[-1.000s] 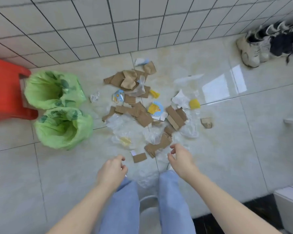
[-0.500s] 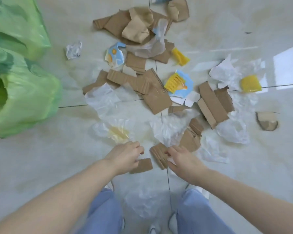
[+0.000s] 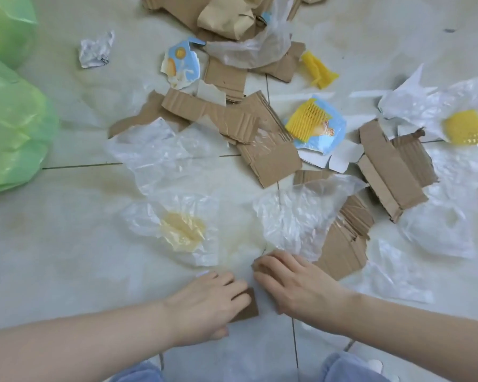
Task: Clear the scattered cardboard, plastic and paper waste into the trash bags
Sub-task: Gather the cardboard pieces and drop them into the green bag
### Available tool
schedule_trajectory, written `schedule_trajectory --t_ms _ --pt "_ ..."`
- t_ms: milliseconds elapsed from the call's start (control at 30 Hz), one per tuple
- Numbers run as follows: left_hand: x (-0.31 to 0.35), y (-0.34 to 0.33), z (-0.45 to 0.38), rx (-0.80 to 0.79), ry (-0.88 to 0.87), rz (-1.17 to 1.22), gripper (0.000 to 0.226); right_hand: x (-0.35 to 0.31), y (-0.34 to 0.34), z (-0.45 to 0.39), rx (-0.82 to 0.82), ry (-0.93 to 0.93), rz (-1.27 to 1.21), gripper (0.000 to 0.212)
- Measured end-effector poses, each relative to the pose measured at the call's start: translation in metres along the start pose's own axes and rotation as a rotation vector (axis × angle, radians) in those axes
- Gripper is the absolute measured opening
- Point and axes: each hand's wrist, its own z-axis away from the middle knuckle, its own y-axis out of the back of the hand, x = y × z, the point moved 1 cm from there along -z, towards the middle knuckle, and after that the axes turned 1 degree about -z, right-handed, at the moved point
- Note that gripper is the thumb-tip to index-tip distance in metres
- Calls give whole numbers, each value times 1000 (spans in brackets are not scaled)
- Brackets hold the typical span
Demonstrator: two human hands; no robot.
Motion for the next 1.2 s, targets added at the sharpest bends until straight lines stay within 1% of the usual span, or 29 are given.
schedule_trajectory --t_ms 67,133,167,200,300,333,367,433,467,500,567,633,700,767,900,1000,1100,1200 --pt "7 -5 -8 23 -17 -75 45 3 0 2 4 -20 65 66" --pt "10 -9 -12 66 1 -140 38 7 0 4 25 -70 120 71" --pt "11 -10 -13 77 21 -153 39 9 1 4 31 -105 140 73" --pt "11 -13 -14 81 42 -159 46 10 1 4 35 -136 150 74" --pt "10 -18 -15 85 171 -154 80 9 1 3 39 -216 138 66" --pt "11 -19 -15 120 223 -148 89 8 1 3 33 -237 138 68" --pt "11 -20 -15 147 263 -126 96 8 2 2 22 -246 142 75" --pt "12 -26 -11 181 296 -47 103 5 6 3 -32 -248 154 89" --pt "14 -27 -7 196 290 -45 102 1 8 4 -46 -244 172 88" --pt "15 -26 -3 201 278 -58 99 -2 11 5 -43 -241 195 81" --pt "19 -24 3 201 251 -52 87 -10 13 6 0 -226 214 69" --pt "22 -21 10 193 231 -20 65 -14 13 6 57 -187 206 71" --pt "23 -20 18 204 266 25 41 -16 15 7 126 -149 200 70" --pt "23 -22 25 254 330 42 33 -20 23 10 196 -142 179 63" --pt "19 -26 39 385 488 57 30 -29 45 16 330 -182 116 47" --pt "13 -29 44 450 549 45 35 -32 52 18 365 -176 95 40" --pt "11 -27 40 428 524 19 38 -27 53 19 298 -195 117 43" --pt "8 -25 32 392 465 -15 42 -15 57 26 147 -288 136 44"
